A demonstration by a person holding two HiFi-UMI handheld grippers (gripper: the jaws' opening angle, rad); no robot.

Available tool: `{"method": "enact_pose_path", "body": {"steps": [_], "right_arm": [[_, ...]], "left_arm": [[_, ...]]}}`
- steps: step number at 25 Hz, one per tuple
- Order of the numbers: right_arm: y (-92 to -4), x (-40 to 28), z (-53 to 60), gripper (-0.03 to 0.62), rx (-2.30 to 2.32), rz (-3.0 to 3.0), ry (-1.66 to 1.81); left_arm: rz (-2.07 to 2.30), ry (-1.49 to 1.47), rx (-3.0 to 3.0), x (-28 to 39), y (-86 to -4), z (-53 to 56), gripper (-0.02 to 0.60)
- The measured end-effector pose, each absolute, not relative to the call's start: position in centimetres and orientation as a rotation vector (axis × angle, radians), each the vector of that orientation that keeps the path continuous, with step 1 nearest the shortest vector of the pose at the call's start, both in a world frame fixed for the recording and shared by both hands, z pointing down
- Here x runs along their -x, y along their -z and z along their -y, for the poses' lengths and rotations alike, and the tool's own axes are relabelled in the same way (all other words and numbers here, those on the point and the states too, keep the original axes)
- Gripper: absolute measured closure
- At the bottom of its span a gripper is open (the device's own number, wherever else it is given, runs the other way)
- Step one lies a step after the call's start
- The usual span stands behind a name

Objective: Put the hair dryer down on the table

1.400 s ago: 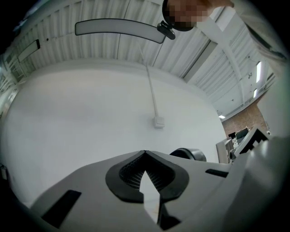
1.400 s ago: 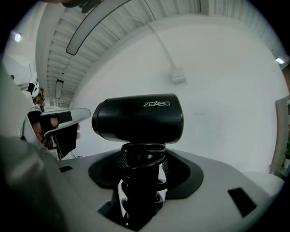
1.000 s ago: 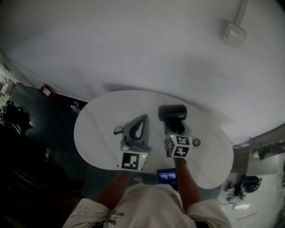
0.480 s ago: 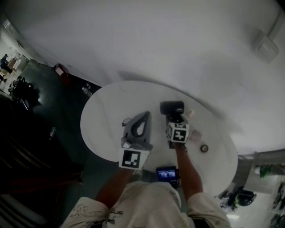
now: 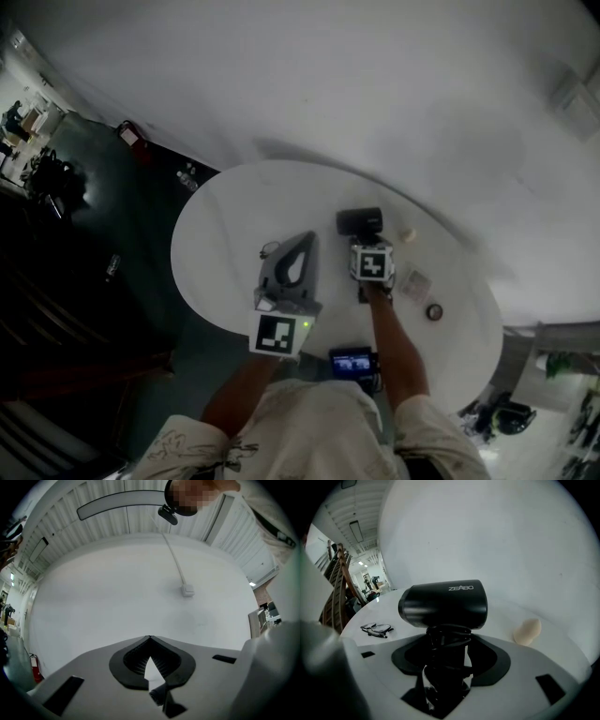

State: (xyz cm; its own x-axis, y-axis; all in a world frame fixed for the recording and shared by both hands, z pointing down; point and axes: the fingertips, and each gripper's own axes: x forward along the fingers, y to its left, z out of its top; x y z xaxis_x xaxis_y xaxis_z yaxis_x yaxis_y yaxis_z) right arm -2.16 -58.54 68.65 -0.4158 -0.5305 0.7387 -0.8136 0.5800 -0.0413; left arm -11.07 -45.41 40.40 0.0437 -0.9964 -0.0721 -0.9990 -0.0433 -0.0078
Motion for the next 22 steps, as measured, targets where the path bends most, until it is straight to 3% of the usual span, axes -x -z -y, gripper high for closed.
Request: {"method": "enact_pose_path", "body": {"steps": [5, 16, 22], "right_arm": [[-71.4, 1.8, 55.4, 0.349, -0.927, 1.908, -0.715], [-71.7, 3.5, 57.2, 0.349, -0.905, 1.946, -0.66], [-71.0, 2.9, 57.4, 0.306, -0.953, 1.955, -0.655]], "left_arm": [[-2.124, -0.086, 2.227, 11.0, -40.5, 45.4, 0.584], [-2.136, -0.119, 2.235, 11.3, -40.5, 44.7, 0.584], [-2.135, -0.11, 2.239, 11.4, -40.5, 44.6, 0.584]]}}
